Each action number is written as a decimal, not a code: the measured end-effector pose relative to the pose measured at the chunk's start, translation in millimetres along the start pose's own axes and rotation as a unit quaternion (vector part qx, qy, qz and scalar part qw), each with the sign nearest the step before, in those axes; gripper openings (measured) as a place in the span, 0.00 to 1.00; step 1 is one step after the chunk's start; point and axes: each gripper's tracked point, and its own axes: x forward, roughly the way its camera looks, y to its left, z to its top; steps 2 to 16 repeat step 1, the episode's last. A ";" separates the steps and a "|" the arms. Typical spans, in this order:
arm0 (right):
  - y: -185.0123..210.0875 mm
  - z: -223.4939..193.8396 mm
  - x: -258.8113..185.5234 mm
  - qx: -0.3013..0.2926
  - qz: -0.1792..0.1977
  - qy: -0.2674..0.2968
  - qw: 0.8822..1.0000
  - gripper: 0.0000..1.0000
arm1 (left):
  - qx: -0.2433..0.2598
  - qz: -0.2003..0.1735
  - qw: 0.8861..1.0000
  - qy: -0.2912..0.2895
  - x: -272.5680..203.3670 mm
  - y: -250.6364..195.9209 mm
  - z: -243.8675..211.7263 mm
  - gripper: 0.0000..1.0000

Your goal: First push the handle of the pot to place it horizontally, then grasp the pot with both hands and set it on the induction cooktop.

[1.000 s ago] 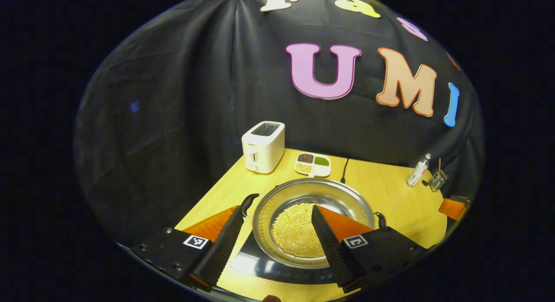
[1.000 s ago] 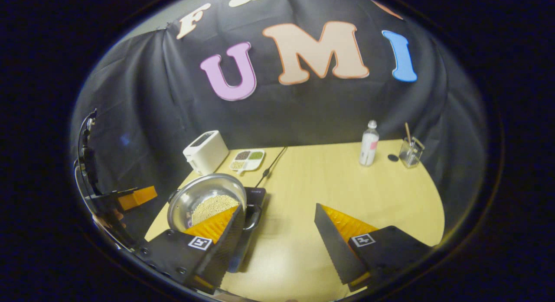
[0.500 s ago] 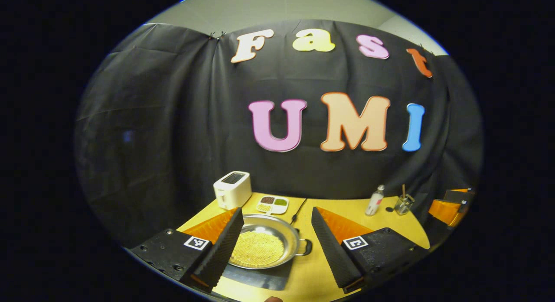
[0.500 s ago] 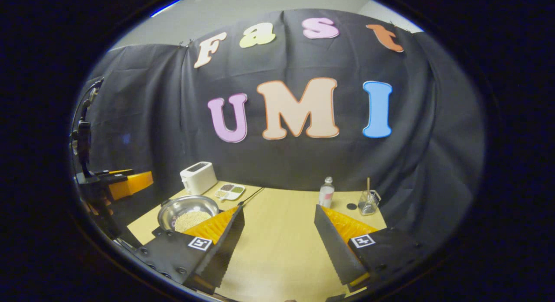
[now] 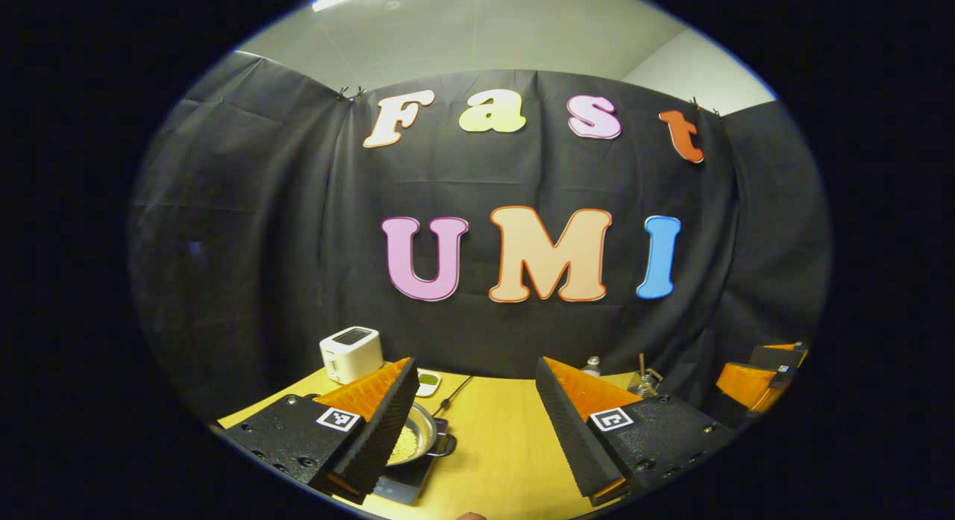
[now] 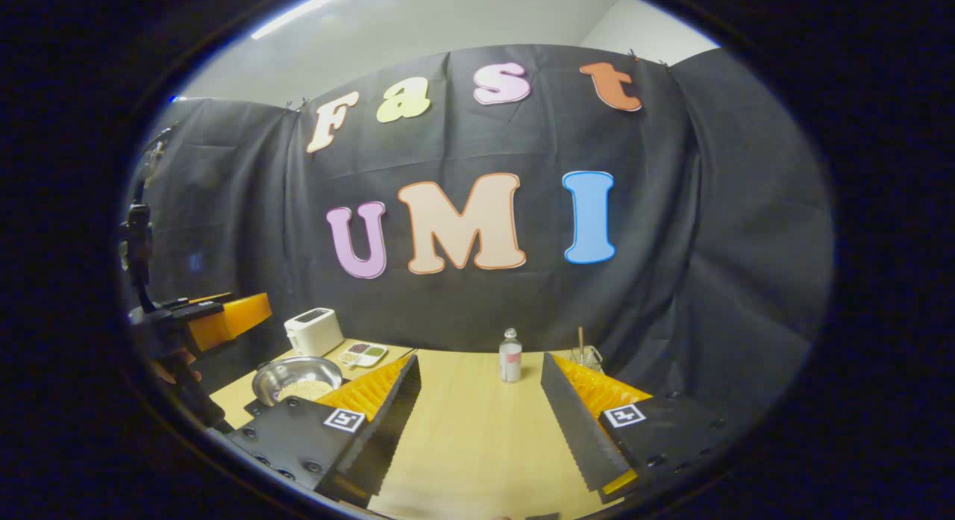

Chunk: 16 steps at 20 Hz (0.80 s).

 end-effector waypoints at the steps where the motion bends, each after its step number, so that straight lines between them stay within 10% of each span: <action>1: -5.9 1.0 -2.8 0.002 -0.006 -0.002 1.000 0.93 | -0.001 -0.004 1.000 0.001 -0.4 -3.9 -1.9 0.93; 16: -5.9 1.0 -2.8 0.002 -0.006 -0.002 1.000 0.93 | -0.001 -0.004 1.000 0.001 -0.4 -3.9 -1.9 0.93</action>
